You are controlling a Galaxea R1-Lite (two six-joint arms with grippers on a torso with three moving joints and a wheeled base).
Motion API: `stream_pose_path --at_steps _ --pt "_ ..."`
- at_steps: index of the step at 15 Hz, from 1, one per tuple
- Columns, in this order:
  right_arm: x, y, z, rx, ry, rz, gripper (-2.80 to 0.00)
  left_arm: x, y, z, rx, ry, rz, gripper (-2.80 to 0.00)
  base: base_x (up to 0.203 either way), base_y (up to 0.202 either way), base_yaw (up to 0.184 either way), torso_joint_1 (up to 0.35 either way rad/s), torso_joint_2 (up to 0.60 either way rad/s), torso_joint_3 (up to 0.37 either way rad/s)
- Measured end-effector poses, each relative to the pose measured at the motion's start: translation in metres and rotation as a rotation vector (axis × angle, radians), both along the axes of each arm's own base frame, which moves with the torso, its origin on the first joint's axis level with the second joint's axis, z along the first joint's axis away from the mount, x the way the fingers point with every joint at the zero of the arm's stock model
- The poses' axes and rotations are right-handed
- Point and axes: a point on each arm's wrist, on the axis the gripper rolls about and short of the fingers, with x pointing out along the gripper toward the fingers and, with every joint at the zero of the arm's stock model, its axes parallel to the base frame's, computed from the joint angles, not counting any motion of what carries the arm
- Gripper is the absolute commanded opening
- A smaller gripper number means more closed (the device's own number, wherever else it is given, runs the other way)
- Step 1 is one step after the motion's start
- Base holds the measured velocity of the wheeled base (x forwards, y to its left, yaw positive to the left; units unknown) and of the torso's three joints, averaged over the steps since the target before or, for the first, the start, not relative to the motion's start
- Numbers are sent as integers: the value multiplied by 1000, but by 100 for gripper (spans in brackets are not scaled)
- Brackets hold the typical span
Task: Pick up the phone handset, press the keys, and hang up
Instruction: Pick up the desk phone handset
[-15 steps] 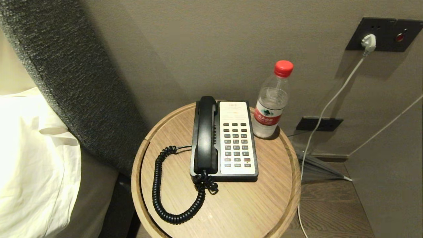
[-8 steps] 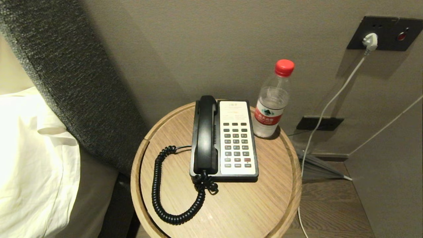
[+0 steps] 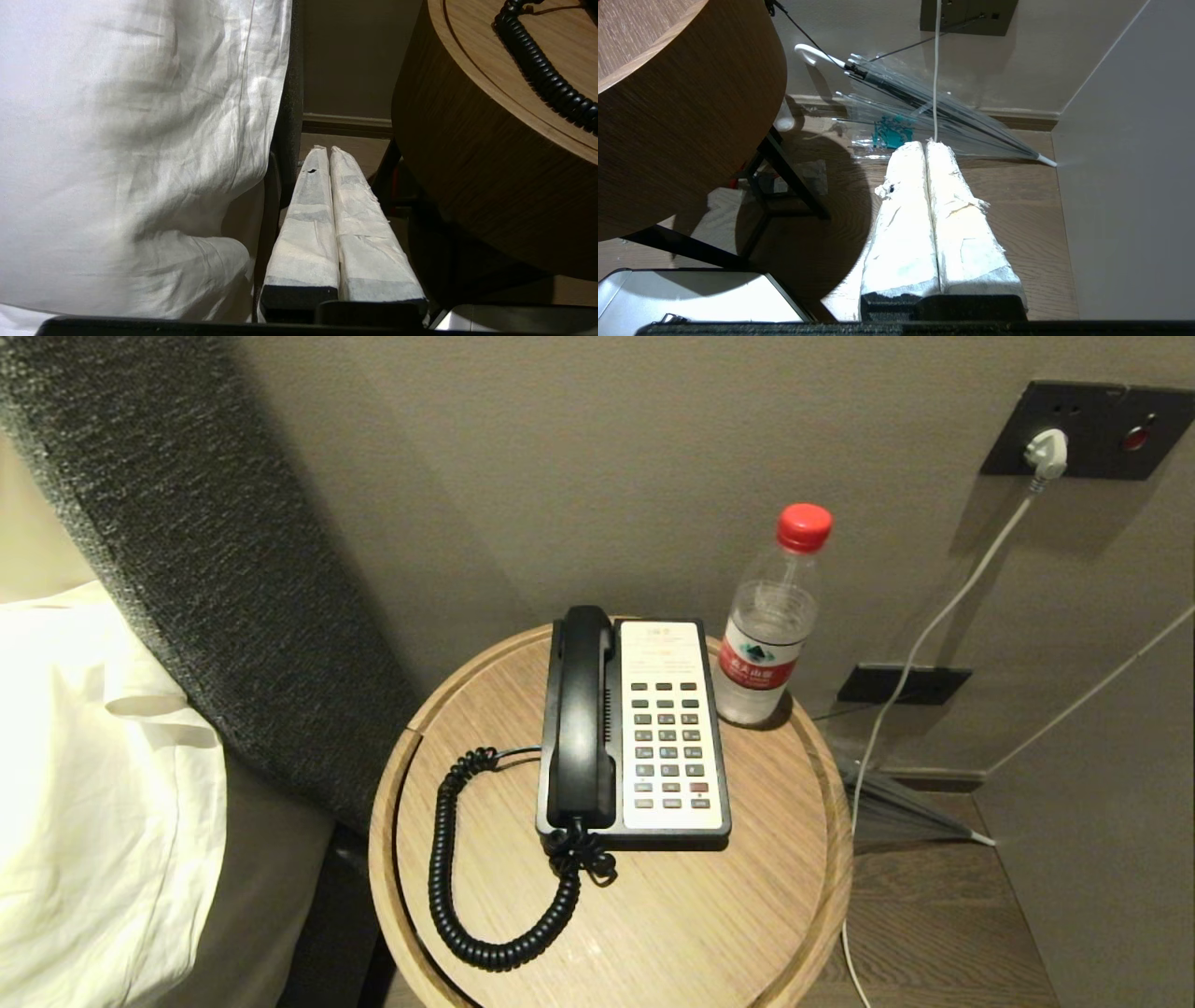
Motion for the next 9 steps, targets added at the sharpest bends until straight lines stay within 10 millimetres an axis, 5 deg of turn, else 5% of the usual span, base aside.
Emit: stream_pose_path --at_steps 6,9 --pt "0 0 0 0 -1 0 -280 -39 -2 79 1 -4 -94 -280 0 0 0 0 0 0" --pt "0 0 0 0 -1 1 -280 -37 -5 120 -15 140 -189 -280 0 0 0 0 0 0"
